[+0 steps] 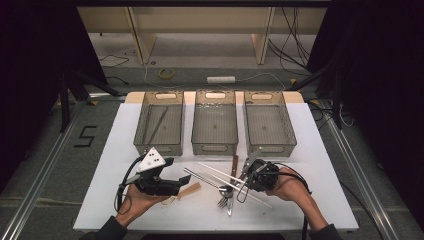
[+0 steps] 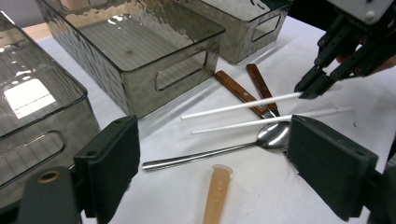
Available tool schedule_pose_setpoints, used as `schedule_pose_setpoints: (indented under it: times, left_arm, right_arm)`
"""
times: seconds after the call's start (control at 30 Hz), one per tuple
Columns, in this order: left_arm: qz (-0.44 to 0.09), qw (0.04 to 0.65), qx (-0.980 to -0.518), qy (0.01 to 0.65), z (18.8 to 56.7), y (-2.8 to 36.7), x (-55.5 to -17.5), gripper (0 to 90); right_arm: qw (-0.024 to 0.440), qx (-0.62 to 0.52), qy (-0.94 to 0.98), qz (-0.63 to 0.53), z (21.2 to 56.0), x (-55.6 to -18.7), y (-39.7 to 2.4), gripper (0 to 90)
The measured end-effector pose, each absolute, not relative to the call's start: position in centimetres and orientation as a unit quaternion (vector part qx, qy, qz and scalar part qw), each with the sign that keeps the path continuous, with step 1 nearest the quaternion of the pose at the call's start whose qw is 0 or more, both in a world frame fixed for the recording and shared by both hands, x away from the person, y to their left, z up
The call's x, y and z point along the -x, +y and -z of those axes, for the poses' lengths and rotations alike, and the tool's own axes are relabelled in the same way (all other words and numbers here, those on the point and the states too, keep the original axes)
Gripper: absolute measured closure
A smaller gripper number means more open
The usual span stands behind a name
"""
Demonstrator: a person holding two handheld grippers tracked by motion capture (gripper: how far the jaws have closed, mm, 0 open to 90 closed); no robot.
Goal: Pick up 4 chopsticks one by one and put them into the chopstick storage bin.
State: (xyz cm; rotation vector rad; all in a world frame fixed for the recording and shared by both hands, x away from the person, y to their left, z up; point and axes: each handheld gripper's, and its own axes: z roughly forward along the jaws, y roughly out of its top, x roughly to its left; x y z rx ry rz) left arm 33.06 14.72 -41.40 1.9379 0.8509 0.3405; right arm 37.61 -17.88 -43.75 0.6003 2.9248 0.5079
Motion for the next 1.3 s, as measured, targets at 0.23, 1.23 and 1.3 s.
schedule_pose_setpoints:
  times: [0.23, 1.23, 1.3]
  left_arm:
    - [-0.126, 0.454, -0.820, 0.325, 41.1, 13.3, -33.3, 17.2]
    - [-0.091, 0.325, -0.916, 0.217, 40.8, 8.2, -34.9, 27.7]
    - [-0.093, 0.318, -0.920, 0.210, 41.0, 8.1, -35.0, 30.0]
  right_arm:
    - [0.059, -0.192, 0.963, -0.180, 42.6, -37.0, -17.7, 85.3]
    - [0.067, -0.117, 0.974, -0.181, 40.4, -34.1, -14.6, 85.2]
    - [0.068, -0.114, 0.974, -0.184, 40.4, -33.9, -14.5, 85.2]
